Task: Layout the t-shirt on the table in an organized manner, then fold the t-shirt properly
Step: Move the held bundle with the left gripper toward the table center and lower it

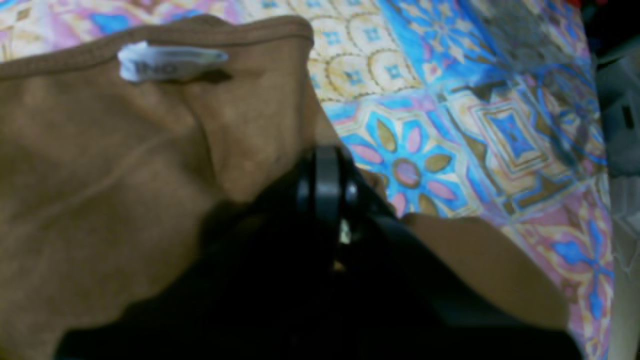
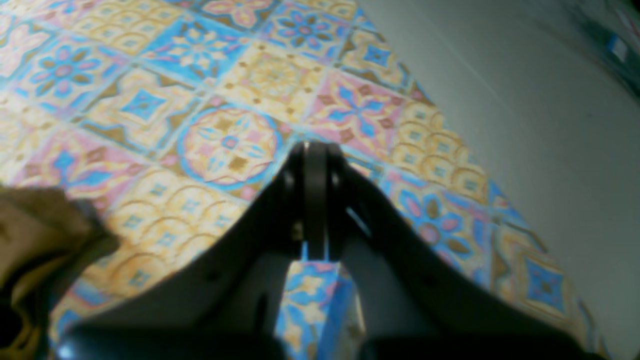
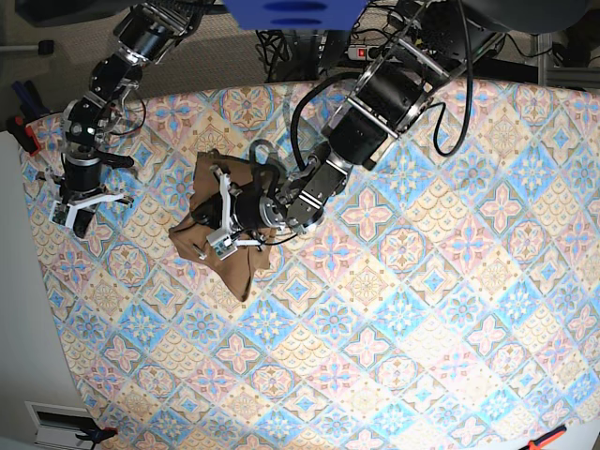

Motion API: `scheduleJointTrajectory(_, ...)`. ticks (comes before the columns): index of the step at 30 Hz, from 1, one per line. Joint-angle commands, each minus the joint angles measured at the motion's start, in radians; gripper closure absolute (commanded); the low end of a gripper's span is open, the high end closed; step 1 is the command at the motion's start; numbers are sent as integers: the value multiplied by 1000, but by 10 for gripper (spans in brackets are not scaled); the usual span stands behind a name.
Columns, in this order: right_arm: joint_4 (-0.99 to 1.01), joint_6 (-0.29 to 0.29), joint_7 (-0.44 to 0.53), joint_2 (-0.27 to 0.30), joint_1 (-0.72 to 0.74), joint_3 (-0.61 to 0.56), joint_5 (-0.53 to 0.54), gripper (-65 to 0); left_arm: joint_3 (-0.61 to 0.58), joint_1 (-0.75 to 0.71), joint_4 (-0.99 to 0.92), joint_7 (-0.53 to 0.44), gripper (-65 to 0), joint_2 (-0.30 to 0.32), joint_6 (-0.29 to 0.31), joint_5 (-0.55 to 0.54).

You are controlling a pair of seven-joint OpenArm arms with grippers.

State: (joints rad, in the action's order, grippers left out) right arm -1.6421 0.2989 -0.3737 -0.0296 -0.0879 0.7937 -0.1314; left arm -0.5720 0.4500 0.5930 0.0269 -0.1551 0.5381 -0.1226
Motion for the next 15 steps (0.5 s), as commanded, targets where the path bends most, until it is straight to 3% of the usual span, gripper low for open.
scheduleJointTrajectory(1,-20,-7,28,12,12,2,9,0,25,17,-35,57,0,-2,-137,79)
scheduleJointTrajectory(4,-20,-7,28,12,12,2,9,0,89,22,-52,-49,0,-2,-244,80)
scheduleJointTrajectory(7,-20,-7,28,12,12,2,9,0,143,25,-52,-77,0,-2,-322,82)
scheduleJointTrajectory(12,-30,-7,28,12,10,3,9,0,183,22,-52,-80,0,-2,-378,82)
scheduleJointTrajectory(15,-40,-7,28,12,-16,3,9,0,198,22,-54,-77,0,-2,-378,88)
